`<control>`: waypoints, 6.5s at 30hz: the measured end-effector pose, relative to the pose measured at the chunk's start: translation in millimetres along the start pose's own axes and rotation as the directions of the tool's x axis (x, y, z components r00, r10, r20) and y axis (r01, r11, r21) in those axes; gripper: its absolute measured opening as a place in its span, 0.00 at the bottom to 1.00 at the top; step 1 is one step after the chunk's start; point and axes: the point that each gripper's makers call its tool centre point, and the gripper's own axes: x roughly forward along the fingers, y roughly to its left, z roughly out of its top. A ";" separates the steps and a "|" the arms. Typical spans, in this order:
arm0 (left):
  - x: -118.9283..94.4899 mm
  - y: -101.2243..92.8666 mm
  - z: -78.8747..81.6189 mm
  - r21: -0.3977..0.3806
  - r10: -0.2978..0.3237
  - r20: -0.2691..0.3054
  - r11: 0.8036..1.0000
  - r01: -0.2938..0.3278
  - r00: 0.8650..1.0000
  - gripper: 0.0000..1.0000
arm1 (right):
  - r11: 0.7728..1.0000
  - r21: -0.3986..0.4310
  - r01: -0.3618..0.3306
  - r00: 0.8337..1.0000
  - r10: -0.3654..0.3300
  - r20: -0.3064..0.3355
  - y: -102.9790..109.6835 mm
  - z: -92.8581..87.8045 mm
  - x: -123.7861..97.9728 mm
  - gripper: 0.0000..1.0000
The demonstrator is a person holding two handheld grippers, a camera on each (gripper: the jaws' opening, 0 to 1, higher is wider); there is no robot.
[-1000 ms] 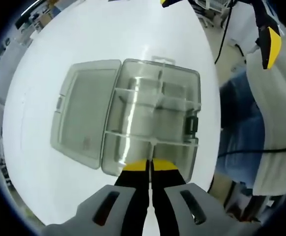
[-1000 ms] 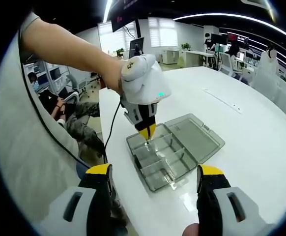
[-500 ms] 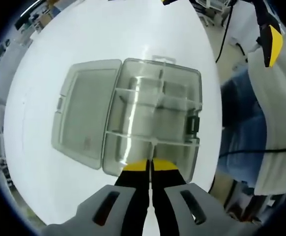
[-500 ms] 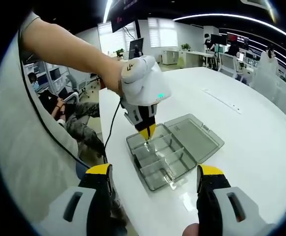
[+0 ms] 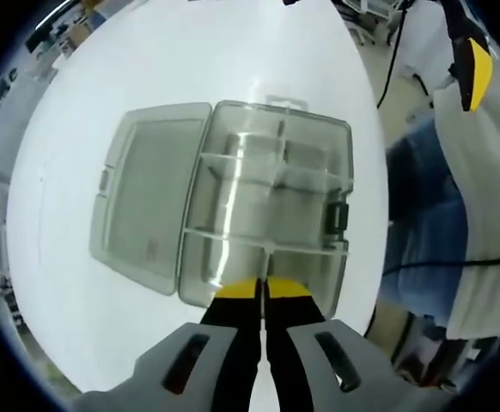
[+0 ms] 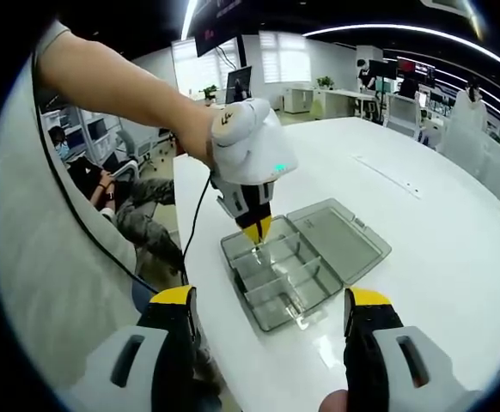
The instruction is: Insert the divider into the dual guide fixture by aligning both edges with the guide slots and pushing it downward to the bottom, including one-sided entry, uneven engagement, binding, and posture correction.
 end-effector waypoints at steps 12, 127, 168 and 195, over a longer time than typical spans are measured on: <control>0.9 2.5 0.3 0.022 0.014 0.002 1.000 -0.014 1.000 0.00 | 1.000 0.005 0.001 1.000 -0.001 0.000 -1.0 -1.6 0.7 0.67; -68.1 -22.5 25.2 -0.509 0.285 0.496 0.860 0.009 0.820 0.55 | 1.000 0.000 -0.023 0.999 0.023 -0.048 -8.1 -10.8 11.3 0.67; -81.8 -43.3 37.0 -0.558 0.334 0.612 0.824 0.093 0.717 0.69 | 0.996 0.077 0.053 0.995 -0.047 -0.083 -30.1 -50.4 -18.2 0.66; -80.2 -42.6 31.7 -0.585 0.348 0.612 0.803 0.110 0.710 0.71 | 0.993 0.099 0.069 0.989 -0.056 -0.136 -48.3 -79.3 -16.5 0.64</control>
